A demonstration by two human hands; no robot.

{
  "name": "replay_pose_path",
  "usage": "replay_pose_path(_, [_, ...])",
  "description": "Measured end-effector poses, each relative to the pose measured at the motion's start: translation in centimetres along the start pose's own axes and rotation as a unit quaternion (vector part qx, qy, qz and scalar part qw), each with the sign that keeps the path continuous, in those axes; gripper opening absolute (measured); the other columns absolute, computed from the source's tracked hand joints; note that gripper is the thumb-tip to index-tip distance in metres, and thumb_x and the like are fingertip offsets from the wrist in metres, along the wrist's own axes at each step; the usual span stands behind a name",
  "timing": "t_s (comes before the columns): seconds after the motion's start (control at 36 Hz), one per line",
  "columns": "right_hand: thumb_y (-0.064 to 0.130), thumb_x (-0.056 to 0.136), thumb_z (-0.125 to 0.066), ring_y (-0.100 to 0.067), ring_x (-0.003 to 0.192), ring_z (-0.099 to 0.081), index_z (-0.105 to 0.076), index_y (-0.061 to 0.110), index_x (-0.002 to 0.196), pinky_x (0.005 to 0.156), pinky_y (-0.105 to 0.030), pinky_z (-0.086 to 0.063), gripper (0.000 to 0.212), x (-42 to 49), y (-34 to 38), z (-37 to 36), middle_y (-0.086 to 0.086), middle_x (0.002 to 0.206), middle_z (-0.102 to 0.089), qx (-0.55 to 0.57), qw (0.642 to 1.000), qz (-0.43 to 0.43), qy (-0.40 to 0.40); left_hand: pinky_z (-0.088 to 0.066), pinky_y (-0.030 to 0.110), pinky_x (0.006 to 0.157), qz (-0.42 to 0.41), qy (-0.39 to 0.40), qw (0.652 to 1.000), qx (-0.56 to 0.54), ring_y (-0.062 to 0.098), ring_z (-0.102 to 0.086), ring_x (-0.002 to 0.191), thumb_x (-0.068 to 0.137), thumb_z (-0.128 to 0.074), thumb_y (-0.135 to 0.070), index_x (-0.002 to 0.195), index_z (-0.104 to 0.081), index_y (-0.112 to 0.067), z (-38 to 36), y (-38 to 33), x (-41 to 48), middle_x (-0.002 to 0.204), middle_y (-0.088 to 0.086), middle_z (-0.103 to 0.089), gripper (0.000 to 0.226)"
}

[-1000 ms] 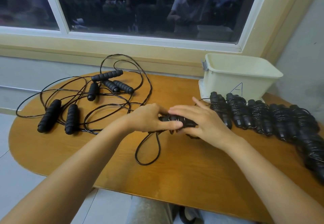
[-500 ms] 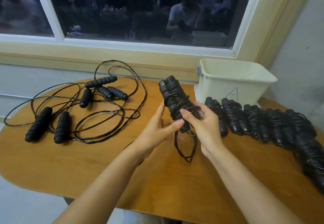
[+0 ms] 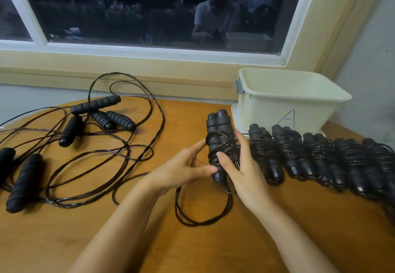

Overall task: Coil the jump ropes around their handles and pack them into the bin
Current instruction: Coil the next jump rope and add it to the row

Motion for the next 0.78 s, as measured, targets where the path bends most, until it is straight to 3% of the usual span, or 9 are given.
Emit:
replay_pose_path(0.06, [0.046,0.091,-0.056,0.012,0.115,-0.05,-0.023,0.042,0.15,0.096,-0.017,-0.042,0.068,0.0,-0.8,-0.3,0.039,0.122,-0.045,0.026,1.0,-0.003,-0.012,-0.043,0.006,0.053,-0.005,-0.01,1.0,-0.006,-0.004,-0.06,0.052,0.097,-0.052,0.003,0.151,-0.019,-0.017,-0.2,0.0,0.1,0.069,0.006,-0.07,0.066])
replay_pose_path(0.14, [0.037,0.091,-0.063,0.012,0.121,-0.047,-0.033,0.038,0.147,0.097,-0.015,-0.04,0.063,0.0,-1.6,-0.1,0.03,0.129,-0.05,0.057,0.997,-0.007,-0.041,-0.044,0.005,0.056,0.003,-0.045,0.999,0.01,0.005,-0.069,0.076,0.095,-0.057,-0.002,0.15,-0.022,-0.021,-0.2,0.6,0.3,0.074,0.002,-0.073,0.067])
replay_pose_path(0.25, [0.027,0.091,-0.067,-0.004,0.125,-0.054,-0.042,0.026,0.146,0.108,-0.036,-0.045,0.061,0.0,-2.4,0.9,0.007,0.137,-0.058,0.104,0.99,-0.014,-0.09,-0.047,0.014,0.061,-0.037,-0.217,0.964,0.148,-0.001,-0.065,0.065,0.084,-0.075,-0.023,0.13,-0.05,-0.024,2.5,1.2,-0.1,0.079,-0.003,-0.072,0.052])
replay_pose_path(0.31, [0.024,0.091,-0.068,-0.006,0.123,-0.057,-0.045,0.025,0.145,0.107,-0.04,-0.046,0.059,-0.2,-2.6,1.0,0.004,0.134,-0.061,0.104,0.989,-0.019,-0.102,-0.05,0.018,0.069,-0.059,-0.226,0.948,0.216,0.001,-0.064,0.071,0.085,-0.072,-0.028,0.115,-0.056,-0.026,2.3,1.0,-0.3,0.075,-0.005,-0.069,0.034])
replay_pose_path(0.42, [0.018,0.09,-0.069,-0.006,0.113,-0.064,-0.048,0.03,0.137,0.1,-0.034,-0.052,0.053,-0.6,-3.0,0.9,0.004,0.123,-0.067,0.157,0.981,-0.039,-0.103,-0.053,0.025,0.075,-0.109,-0.225,0.919,0.304,0.002,-0.064,0.076,0.09,-0.066,-0.034,0.115,-0.059,-0.026,1.8,-0.2,-1.1,0.074,-0.013,-0.065,0.027])
replay_pose_path(0.5, [0.011,0.089,-0.068,-0.005,0.107,-0.067,-0.052,0.028,0.131,0.088,-0.022,-0.053,0.048,-0.9,-3.0,1.2,0.004,0.113,-0.073,0.236,0.964,-0.055,-0.111,-0.051,0.019,0.074,-0.16,-0.247,0.905,0.307,0.001,-0.065,0.081,0.088,-0.063,-0.041,0.117,-0.063,-0.022,1.8,-1.5,-1.8,0.076,-0.017,-0.066,0.035])
replay_pose_path(0.58, [0.017,0.085,-0.069,-0.007,0.105,-0.068,-0.056,0.036,0.12,0.082,-0.019,-0.053,0.042,-1.1,-3.0,1.2,0.006,0.106,-0.075,0.28,0.951,-0.066,-0.111,-0.049,0.012,0.073,-0.2,-0.258,0.904,0.278,0.001,-0.066,0.08,0.089,-0.065,-0.034,0.117,-0.06,-0.02,1.5,-2.4,-2.2,0.078,-0.012,-0.068,0.032])
replay_pose_path(0.67, [0.026,0.078,-0.07,-0.01,0.109,-0.067,-0.055,0.04,0.119,0.092,-0.028,-0.054,0.045,-1.3,-2.8,1.1,0.0,0.114,-0.073,0.282,0.951,-0.061,-0.112,-0.045,0.008,0.072,-0.191,-0.27,0.913,0.239,0.001,-0.065,0.077,0.089,-0.069,-0.021,0.108,-0.054,-0.02,1.5,-2.2,-2.3,0.076,-0.008,-0.068,0.024])
replay_pose_path(0.78, [0.038,0.081,-0.074,-0.013,0.121,-0.06,-0.051,0.045,0.127,0.107,-0.044,-0.046,0.052,-1.3,-3.0,1.5,0.001,0.127,-0.067,0.231,0.964,-0.036,-0.124,-0.046,0.011,0.073,-0.139,-0.246,0.94,0.192,-0.002,-0.064,0.08,0.093,-0.065,-0.02,0.1,-0.069,-0.019,1.1,-0.8,-1.5,0.084,-0.012,-0.068,0.008])
Point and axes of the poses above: each hand's wrist, its own x-axis towards the middle knuckle, its own z-axis out of the back of the hand, y = z × x, the point moved 10 cm from there along x, towards the middle knuckle
